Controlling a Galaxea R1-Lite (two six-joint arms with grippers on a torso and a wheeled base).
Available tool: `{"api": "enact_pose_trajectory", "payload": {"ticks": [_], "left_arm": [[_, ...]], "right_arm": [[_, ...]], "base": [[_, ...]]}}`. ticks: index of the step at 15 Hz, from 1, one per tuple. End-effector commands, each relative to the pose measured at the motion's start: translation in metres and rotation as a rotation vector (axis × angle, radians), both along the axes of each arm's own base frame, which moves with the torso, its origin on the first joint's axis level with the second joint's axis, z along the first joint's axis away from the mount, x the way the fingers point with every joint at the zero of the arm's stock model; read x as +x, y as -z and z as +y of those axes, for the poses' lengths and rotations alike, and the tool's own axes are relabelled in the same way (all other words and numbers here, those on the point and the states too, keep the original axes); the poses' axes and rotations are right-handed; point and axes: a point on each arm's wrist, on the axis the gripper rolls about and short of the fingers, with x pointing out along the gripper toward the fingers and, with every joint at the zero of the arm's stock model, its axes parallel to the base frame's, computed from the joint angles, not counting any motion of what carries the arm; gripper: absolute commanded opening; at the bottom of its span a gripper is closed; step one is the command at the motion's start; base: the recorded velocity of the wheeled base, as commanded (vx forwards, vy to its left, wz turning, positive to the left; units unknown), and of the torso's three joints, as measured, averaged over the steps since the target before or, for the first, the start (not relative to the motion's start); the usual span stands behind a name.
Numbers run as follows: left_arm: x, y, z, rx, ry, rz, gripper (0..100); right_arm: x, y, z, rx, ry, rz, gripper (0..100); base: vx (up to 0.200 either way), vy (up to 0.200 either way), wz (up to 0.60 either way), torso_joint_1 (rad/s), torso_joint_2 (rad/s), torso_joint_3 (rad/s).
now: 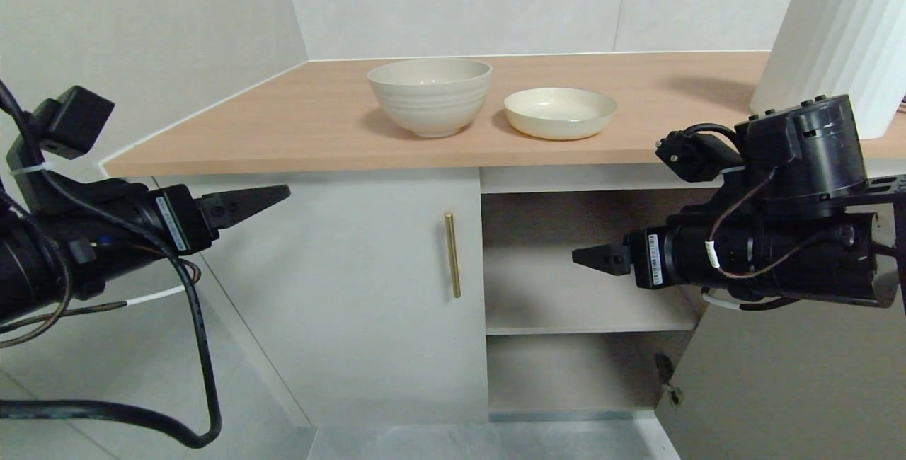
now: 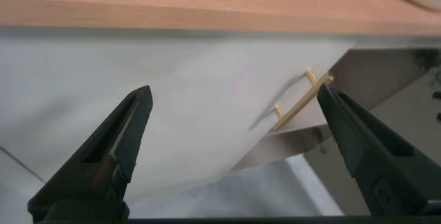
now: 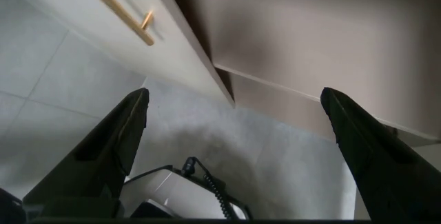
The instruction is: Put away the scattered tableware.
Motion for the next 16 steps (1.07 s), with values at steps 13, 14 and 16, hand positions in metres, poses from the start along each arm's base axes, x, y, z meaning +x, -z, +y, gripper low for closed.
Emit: {"api": "enact_pose_trajectory", "payload": {"ticks": [13,14,16], "left_arm": [[0.007,0.007,-0.001,0.008,0.011,0.027,100],[0.01,0.007,-0.001,0.007,0.014,0.03,100],[0.015,0.007,-0.006,0.006,0.04,0.033,100]], "right_arm": [[-0.001,-0.001,0.001,0.002,-0.005,-0.002,100],[0.0,-0.001,0.002,0.001,-0.005,-0.004,100],[0.003,-0.001,0.003,0.0,-0.011,-0.022,100]], "base": [[0.0,0.0,0.0,0.068,-0.22,-0.153],[0.0,0.0,0.0,0.178,-0.48,-0.295],[0.0,0.0,0.0,0.178,-0.46,-0.286]]}}
